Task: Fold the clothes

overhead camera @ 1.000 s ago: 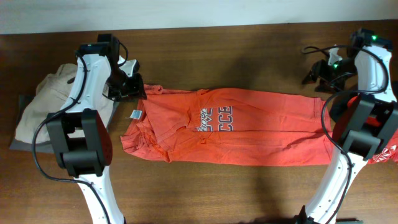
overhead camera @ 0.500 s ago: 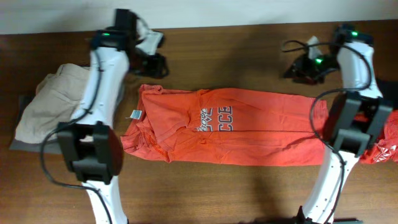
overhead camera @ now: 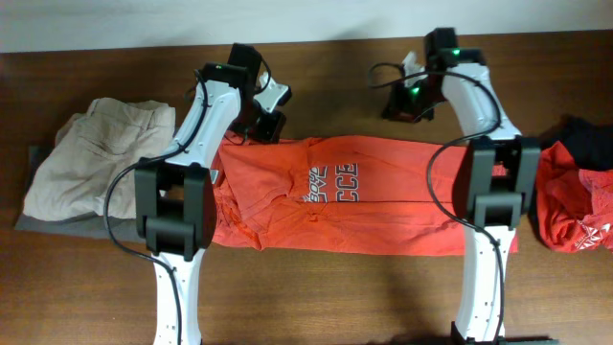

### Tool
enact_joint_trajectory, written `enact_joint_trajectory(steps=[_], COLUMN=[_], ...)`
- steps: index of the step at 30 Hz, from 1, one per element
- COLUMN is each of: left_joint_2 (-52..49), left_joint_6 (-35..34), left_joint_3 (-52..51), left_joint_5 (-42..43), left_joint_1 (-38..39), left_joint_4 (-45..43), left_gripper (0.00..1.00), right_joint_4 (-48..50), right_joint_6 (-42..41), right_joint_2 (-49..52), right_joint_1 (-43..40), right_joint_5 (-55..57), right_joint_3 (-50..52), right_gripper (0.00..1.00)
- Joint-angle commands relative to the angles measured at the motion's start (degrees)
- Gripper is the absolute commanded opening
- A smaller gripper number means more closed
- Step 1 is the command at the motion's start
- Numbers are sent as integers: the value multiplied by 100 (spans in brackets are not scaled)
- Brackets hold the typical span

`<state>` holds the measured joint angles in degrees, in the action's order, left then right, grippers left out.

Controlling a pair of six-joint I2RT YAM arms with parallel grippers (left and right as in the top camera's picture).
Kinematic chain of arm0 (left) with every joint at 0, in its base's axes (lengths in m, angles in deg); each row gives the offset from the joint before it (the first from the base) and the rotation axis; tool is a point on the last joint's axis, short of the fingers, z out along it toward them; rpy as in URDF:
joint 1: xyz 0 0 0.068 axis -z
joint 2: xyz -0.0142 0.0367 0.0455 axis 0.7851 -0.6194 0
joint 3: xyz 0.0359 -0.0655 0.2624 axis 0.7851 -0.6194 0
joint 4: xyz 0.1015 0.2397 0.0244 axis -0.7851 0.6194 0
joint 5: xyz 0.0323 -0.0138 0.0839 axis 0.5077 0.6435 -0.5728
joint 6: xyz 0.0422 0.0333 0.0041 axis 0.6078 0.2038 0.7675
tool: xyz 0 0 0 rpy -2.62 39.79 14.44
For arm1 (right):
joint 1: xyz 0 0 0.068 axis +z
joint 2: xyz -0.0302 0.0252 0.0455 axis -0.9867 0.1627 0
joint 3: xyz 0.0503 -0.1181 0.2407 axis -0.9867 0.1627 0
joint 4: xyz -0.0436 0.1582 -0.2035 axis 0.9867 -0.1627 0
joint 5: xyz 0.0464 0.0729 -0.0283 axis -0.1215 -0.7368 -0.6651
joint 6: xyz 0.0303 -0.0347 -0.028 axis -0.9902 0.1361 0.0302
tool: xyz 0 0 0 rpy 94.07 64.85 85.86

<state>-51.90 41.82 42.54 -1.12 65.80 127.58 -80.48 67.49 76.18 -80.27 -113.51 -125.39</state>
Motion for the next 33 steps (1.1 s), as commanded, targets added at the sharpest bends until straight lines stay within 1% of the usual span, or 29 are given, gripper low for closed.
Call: enact_joint_trajectory(steps=[1,4,7,9,11,13,19,26,27,29,30,31,32,33], left_joint_2=[-70,-70,-74,-74,-74,-74,-74,-74,-74,-74,-74,-74,-74,-111], left_joint_6=[50,50,50,50,50,50,50,50,50,50,50,50,46,4], left_joint_3=[20,20,20,20,20,20,20,20,20,20,20,20,20,20], left_joint_5=[-372,-745,-876,-876,-876,-876,-876,-874,-874,-850,-831,-833,-833,-833], left_joint_1=[-35,-35,-52,-74,-98,-125,-216,-289,-289,-289,-289,-289,-291,-299], left_joint_4=[142,238,295,302,302,304,315,407,439,527,603,673,713,726], left_gripper=[1,1,1,0,1,0,1,1,1,8,17,20,20,20], right_joint_4=[-33,-236,-671,-1088,-1622,-1982,-2544,-3176,-3211,-3058,-2763,-2498,-2205,-1832], right_joint_6=[-59,-59,57,179,411,632,1001,1113,1130,1150,1158,1158,1167,1178], right_joint_2=[221,214,208,208,175,103,-529,-748,-748,-756,-756,-756,-754,-741], right_joint_1=[293,376,387,387,385,378,387,487,527,632,730,811,907,1049], right_joint_5=[254,249,234,229,229,216,81,98,101,81,83,83,87,157], right_joint_3=[61,61,61,61,61,61,61,61,61,61,61,61,61,61], right_gripper=[17,13,12,9,4,4,4,4,4,4,10,17,24,36])
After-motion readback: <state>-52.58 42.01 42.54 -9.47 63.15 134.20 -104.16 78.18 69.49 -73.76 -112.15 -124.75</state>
